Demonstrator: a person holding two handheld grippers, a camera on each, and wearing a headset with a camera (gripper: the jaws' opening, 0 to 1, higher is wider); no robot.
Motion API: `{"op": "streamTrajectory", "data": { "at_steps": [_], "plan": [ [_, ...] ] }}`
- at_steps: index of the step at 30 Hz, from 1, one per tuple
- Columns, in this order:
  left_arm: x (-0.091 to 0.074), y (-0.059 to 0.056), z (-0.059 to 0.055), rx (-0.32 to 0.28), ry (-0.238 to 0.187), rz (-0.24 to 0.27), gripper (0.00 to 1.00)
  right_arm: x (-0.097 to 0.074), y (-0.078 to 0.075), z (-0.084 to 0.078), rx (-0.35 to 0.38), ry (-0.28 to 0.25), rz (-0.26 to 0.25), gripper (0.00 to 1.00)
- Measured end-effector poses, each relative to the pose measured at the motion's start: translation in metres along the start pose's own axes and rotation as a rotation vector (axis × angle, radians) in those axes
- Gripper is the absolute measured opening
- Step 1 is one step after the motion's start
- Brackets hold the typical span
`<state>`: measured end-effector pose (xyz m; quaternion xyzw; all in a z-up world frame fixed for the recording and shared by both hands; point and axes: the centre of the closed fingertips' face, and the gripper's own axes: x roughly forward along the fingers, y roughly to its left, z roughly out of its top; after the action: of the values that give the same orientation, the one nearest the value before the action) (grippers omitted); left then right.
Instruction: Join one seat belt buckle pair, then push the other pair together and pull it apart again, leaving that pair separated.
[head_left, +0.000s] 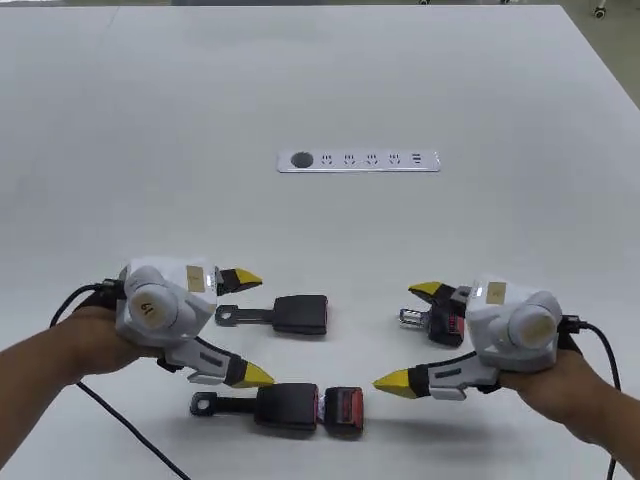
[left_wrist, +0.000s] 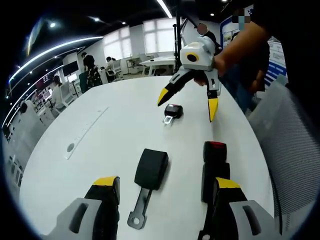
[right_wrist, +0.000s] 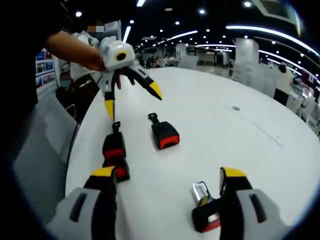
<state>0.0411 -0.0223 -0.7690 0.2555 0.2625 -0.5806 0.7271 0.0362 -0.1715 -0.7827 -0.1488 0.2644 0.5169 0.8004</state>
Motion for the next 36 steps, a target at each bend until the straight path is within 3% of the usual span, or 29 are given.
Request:
{"op": "streamTrajectory", "data": {
  "at_steps": [6, 10, 23, 29, 32, 33, 34, 36],
  "plan": [
    [0.004, 0.021, -0.003, 0.001, 0.009, 0.006, 0.77, -0.011, -0.022, -0.014, 0.013, 0.037, -0.018, 0.83],
    [0.013, 0.030, -0.002, -0.009, 0.009, 0.007, 0.77, -0.017, -0.033, -0.027, 0.013, 0.065, -0.014, 0.83],
    [0.050, 0.031, -0.017, -0.008, 0.062, -0.070, 0.72, -0.017, -0.054, -0.066, 0.034, 0.152, 0.021, 0.75],
    [0.064, 0.029, -0.023, -0.020, 0.070, -0.096, 0.70, -0.016, -0.054, -0.075, 0.009, 0.190, 0.051, 0.68],
    [0.070, 0.024, -0.027, -0.016, 0.085, -0.120, 0.64, -0.017, -0.054, -0.076, -0.003, 0.196, 0.064, 0.61],
    [0.071, 0.026, -0.024, 0.002, 0.058, -0.118, 0.64, -0.018, -0.054, -0.077, -0.005, 0.199, 0.065, 0.61],
    [0.071, 0.028, -0.024, -0.025, 0.065, -0.118, 0.64, -0.018, -0.054, -0.076, -0.012, 0.197, 0.067, 0.60],
    [0.071, 0.032, -0.023, -0.021, 0.060, -0.117, 0.61, -0.018, -0.053, -0.073, -0.015, 0.192, 0.074, 0.57]
  ]
}}
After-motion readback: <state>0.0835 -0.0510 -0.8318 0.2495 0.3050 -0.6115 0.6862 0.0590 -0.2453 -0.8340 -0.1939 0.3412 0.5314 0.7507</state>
